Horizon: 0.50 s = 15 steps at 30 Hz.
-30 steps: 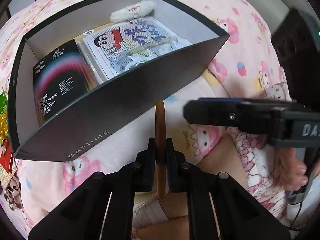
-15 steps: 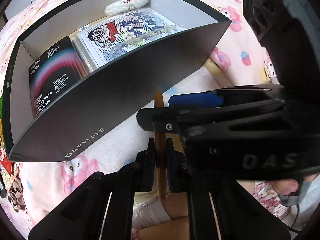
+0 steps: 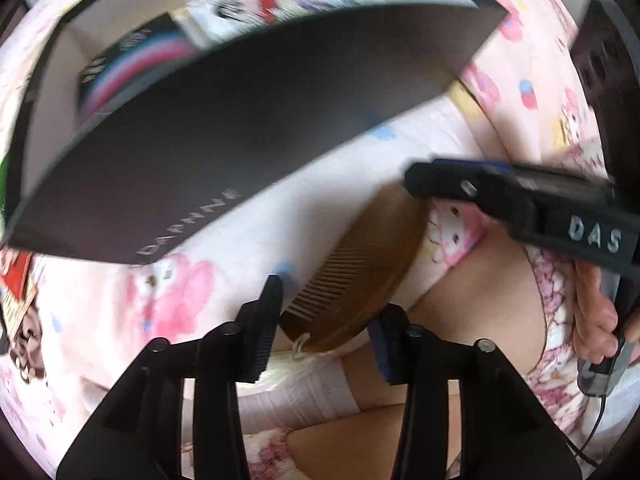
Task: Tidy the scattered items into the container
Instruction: 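Carry the wooden comb toward the black box with the right gripper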
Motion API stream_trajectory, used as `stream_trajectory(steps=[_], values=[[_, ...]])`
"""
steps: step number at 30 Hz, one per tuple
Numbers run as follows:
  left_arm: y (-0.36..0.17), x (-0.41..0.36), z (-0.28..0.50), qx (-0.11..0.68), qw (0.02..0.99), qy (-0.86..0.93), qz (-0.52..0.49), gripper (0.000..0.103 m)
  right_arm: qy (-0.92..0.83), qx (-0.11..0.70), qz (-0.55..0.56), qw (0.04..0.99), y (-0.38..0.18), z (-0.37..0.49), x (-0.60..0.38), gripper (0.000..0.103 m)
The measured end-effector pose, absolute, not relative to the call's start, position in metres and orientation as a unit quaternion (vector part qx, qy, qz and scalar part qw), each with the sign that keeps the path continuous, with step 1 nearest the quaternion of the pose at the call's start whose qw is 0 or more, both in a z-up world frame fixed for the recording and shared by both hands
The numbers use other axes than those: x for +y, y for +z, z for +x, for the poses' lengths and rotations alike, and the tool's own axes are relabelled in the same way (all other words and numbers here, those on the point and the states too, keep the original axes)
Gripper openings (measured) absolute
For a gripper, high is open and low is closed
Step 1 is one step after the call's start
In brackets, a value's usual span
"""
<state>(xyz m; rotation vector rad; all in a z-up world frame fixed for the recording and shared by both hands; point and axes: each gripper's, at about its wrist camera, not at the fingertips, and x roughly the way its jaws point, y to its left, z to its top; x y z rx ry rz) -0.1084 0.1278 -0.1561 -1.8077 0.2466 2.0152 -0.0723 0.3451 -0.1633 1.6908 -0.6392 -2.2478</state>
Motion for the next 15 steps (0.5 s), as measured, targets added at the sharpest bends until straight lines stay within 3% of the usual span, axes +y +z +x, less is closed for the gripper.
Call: stream_trajectory(steps=[5, 15], values=[[-0.144, 0.094, -0.115, 0.017, 0.155, 0.752, -0.640, 0.046, -0.768, -0.185, 0.596, 0.144, -0.165, -0.067, 0.335, 0.023], [-0.164, 0.064, -0.128, -0.119, 0.093, 0.734, -0.662, 0.046, -0.780, -0.246, 0.567, 0.096, -0.159, -0.093, 0.351, 0.031]])
